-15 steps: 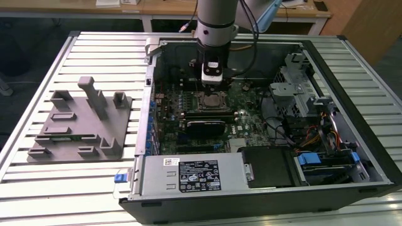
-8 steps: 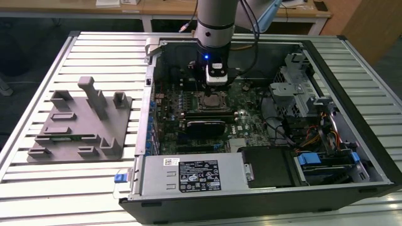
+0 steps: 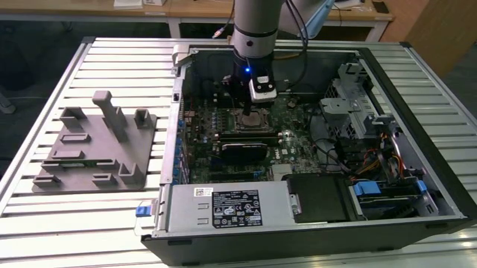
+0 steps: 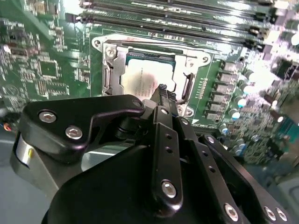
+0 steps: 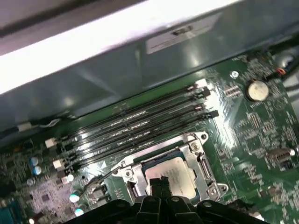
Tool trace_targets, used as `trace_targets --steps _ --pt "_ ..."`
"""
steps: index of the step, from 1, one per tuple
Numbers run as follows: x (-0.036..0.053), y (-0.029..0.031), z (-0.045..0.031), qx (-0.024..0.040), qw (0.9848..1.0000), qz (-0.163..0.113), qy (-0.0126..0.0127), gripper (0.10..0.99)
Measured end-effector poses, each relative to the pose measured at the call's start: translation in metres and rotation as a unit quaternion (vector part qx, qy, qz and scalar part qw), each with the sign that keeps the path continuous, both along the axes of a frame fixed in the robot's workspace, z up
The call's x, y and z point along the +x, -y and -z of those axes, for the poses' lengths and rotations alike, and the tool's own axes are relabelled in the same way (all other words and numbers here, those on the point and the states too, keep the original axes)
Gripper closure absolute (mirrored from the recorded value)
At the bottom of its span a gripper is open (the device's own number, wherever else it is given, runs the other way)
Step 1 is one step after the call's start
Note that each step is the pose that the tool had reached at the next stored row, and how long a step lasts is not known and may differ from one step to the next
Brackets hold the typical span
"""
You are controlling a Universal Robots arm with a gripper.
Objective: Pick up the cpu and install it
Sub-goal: 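Close the cpu cover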
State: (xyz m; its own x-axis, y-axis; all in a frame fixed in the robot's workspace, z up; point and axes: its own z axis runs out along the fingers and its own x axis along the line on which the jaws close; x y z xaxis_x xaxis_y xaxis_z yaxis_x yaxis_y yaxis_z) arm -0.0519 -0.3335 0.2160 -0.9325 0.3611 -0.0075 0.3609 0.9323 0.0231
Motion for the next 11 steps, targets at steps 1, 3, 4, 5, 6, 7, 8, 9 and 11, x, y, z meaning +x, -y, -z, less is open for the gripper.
trace_targets --steps 1,3,4,5,6,7,8,9,11 --pt "0.0000 0.0000 0.0003 -0.0001 1.0000 -0.008 0.0001 0.980" --pt "0.0002 0.0000 0.0005 -0.0001 0.9997 -0.026 0.0001 0.980" --pt "0.0005 0.0000 0.0006 -0.0001 0.9995 -0.033 0.0001 0.980" --pt "0.0008 0.0000 0.0007 0.0000 0.9992 -0.039 0.0001 0.980" --pt "0.0012 0.0000 0.0008 0.0000 0.9990 -0.045 0.0002 0.980" --pt "0.0016 0.0000 0.0009 0.0000 0.9987 -0.051 0.0002 0.980" --pt "0.0017 0.0000 0.0009 0.0000 0.9986 -0.053 0.0002 0.980" --pt "0.0017 0.0000 0.0009 0.0000 0.9986 -0.053 0.0002 0.980" --pt "0.0017 0.0000 0.0009 0.0000 0.9986 -0.053 0.0002 0.980"
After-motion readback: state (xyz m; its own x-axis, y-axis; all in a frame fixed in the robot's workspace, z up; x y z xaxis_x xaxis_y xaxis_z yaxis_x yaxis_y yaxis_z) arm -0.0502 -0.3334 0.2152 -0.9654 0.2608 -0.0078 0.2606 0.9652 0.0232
